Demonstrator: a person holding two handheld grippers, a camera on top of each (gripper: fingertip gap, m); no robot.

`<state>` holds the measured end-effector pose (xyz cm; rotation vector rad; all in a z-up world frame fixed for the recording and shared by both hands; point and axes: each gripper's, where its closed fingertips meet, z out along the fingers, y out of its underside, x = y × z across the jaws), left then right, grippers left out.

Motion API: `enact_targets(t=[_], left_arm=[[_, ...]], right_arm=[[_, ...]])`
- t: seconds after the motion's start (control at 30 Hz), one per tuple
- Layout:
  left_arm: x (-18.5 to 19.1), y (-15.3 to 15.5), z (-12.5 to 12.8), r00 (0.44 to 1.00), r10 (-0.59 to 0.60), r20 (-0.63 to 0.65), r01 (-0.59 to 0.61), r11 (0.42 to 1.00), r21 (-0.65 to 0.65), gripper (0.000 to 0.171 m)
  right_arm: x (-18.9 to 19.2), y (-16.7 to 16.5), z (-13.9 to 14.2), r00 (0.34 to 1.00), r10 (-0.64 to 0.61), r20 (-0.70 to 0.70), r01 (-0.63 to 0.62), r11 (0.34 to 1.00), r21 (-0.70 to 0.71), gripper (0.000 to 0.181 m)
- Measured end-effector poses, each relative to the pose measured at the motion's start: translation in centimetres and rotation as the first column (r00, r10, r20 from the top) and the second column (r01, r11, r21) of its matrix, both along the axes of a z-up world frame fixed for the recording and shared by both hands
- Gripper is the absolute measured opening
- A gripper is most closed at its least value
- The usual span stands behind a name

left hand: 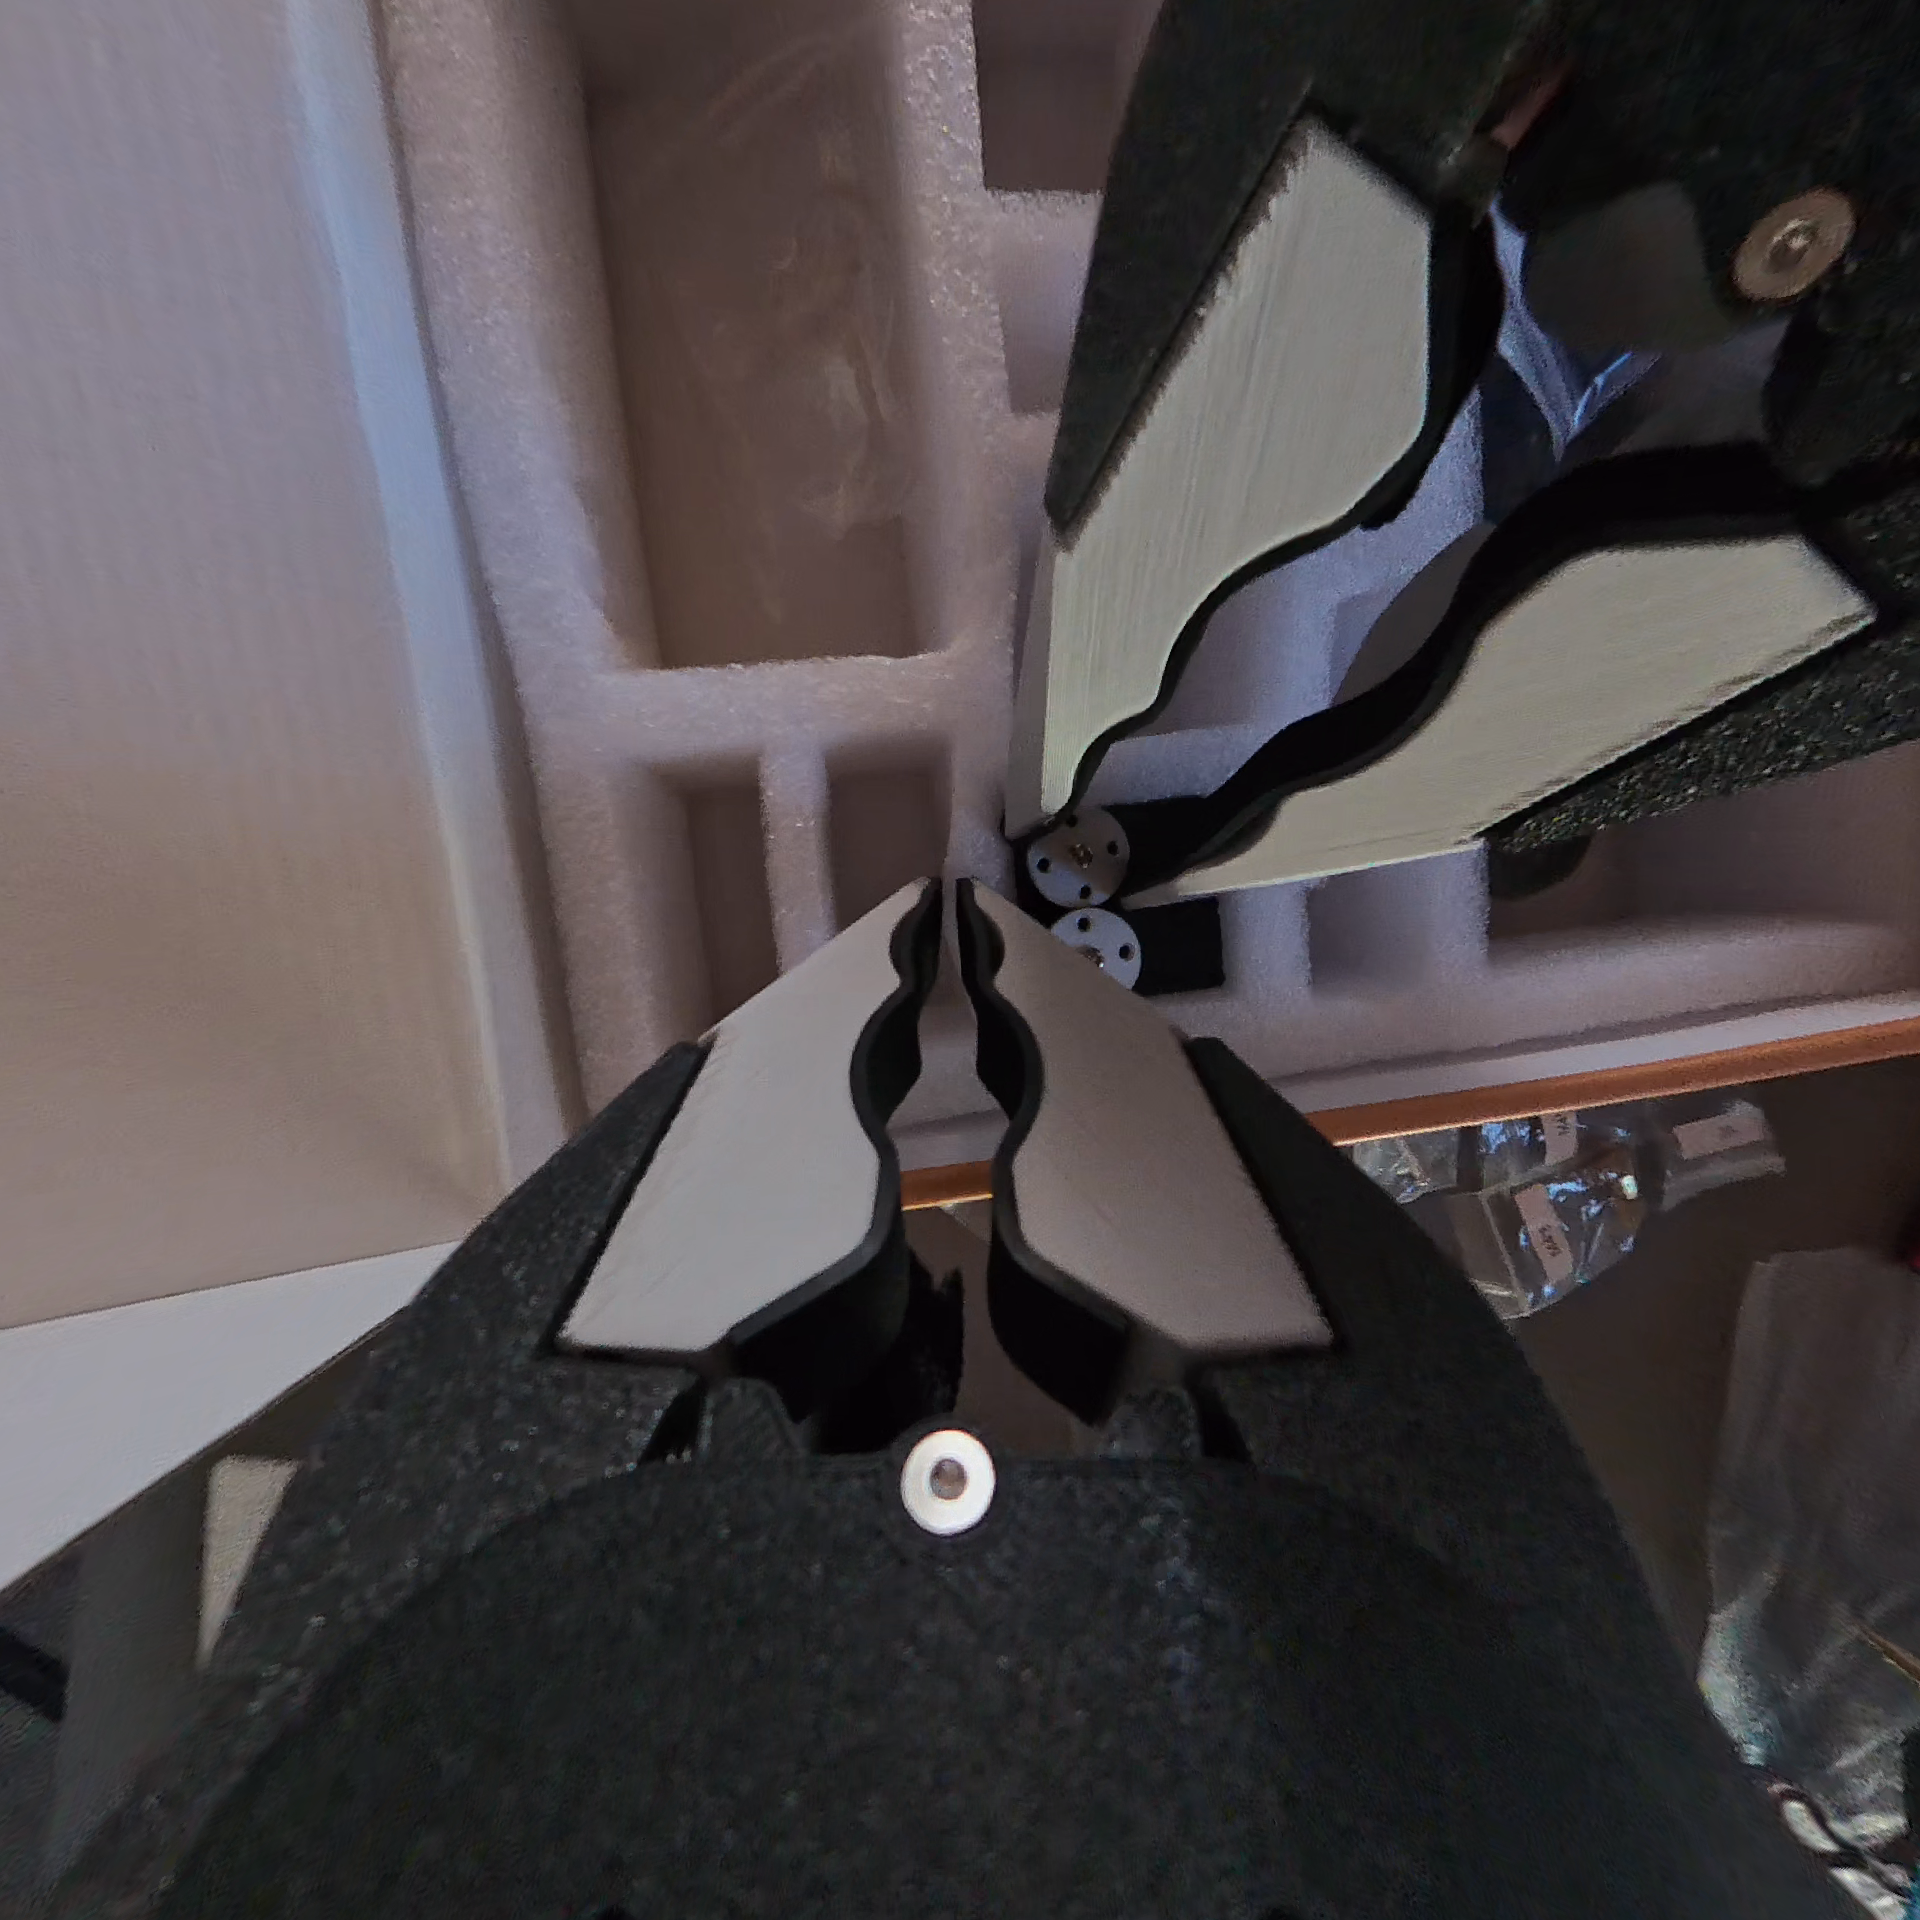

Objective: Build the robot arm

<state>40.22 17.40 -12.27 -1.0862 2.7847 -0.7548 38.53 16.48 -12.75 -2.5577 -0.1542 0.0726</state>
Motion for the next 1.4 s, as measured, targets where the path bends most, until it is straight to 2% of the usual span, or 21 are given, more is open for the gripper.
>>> enact_targets(t=[0.13, 0.27, 0.53, 0.73, 0.8, 0.9, 1.0, 1.4], left_arm=[[0.2, 0.0, 0.4, 0.997, 0.048, -0.052, -0.053, 0.993, -0.102, 0.000], [0.2, 0.2, 0.7, 0.995, 0.067, -0.074, -0.078, 0.984, -0.163, 0.000], [-0.4, 0.1, 0.7, 1.000, 0.030, -0.006, -0.031, 0.992, -0.124, 0.000], [-0.4, -0.5, 1.0, 0.999, 0.016, 0.043, -0.008, 0.983, -0.184, 0.000], [-0.4, -0.7, 1.0, 0.995, 0.006, 0.095, 0.009, 0.987, -0.161, 0.000], [-0.4, -0.5, 0.3, 0.992, -0.009, 0.129, 0.013, 1.000, -0.026, 0.000], [-0.5, -0.3, -0.3, 0.994, -0.029, 0.105, 0.023, 0.998, 0.065, 0.000], [-0.5, -0.2, -0.4, 0.996, -0.022, 0.091, 0.015, 0.997, 0.074, 0.000]], right_arm=[[-0.1, -0.2, 0.3, 0.994, 0.034, 0.101, -0.035, 0.999, 0.008, 0.018], [-0.2, -0.4, 0.9, 0.990, 0.050, 0.129, -0.056, 0.998, 0.037, 0.018], [-0.3, -0.7, 1.6, 0.991, 0.052, 0.126, -0.059, 0.997, 0.051, 0.018], [0.0, -1.3, 1.9, 0.995, 0.027, 0.095, -0.039, 0.992, 0.124, 0.018], [0.1, -1.6, 2.1, 0.997, 0.017, 0.077, -0.028, 0.989, 0.144, 0.017], [-0.1, -1.8, 2.1, 0.996, 0.022, 0.088, -0.035, 0.988, 0.147, 0.017], [-0.1, -1.7, 2.0, 0.994, 0.033, 0.100, -0.045, 0.991, 0.126, 0.017], [-0.1, -2.1, 2.2, 0.993, 0.025, 0.114, -0.040, 0.990, 0.132, 0.017]])
